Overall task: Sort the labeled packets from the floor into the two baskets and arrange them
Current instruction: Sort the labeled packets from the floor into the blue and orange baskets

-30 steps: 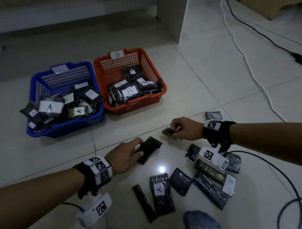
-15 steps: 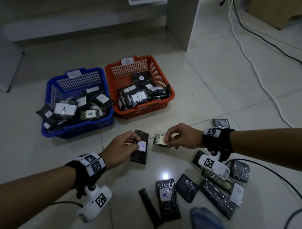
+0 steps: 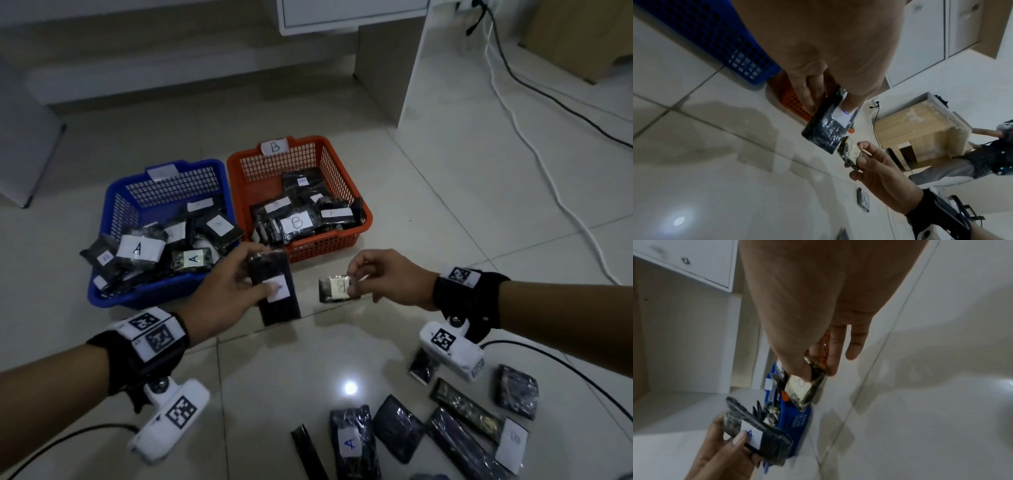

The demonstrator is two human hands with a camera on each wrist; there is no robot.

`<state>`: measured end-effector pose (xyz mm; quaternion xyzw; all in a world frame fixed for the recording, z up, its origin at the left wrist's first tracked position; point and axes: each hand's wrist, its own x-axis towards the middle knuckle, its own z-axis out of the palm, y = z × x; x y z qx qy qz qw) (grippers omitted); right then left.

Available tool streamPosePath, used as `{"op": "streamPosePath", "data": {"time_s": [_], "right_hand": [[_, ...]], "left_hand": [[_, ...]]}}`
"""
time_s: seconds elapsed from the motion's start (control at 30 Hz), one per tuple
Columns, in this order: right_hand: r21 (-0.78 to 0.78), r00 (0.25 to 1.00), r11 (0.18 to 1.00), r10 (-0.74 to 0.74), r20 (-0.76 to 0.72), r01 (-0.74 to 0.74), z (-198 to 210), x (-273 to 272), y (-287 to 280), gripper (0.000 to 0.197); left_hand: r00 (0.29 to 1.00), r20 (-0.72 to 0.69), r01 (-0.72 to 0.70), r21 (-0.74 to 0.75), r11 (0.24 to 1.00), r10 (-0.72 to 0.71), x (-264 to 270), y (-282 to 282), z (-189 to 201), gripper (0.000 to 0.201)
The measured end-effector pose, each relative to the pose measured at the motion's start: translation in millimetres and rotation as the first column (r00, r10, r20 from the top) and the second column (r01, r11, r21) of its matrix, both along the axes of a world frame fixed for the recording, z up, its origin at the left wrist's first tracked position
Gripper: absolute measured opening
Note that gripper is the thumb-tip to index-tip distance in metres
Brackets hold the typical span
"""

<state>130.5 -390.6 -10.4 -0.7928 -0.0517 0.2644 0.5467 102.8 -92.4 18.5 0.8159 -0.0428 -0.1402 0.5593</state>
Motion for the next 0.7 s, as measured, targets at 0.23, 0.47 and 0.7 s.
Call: {"op": "streamPosePath", "data": {"time_s": [0.23, 0.47, 0.7], "right_hand": [[0.154, 0.968, 0.968, -0.217, 0.126, 0.197, 38, 57, 12, 0.027], [-0.033, 0.947, 0.968, -0.236, 0.216, 0.249, 43, 125, 21, 0.043], [-0.17, 0.852, 0.86, -0.414, 0.32, 0.482, 20, 182, 36, 0.018]], "left_hand": [[0.953, 0.186, -0.242, -0.011, 0.97, 0.24, 67, 1, 24, 0.039], [0.929, 0.233, -0.305, 0.038, 0.952, 0.288, 126, -4, 13, 0.025], [0.858, 0.158, -0.508, 0.127, 0.852, 0.489, 167, -13, -30, 0.02]]}}
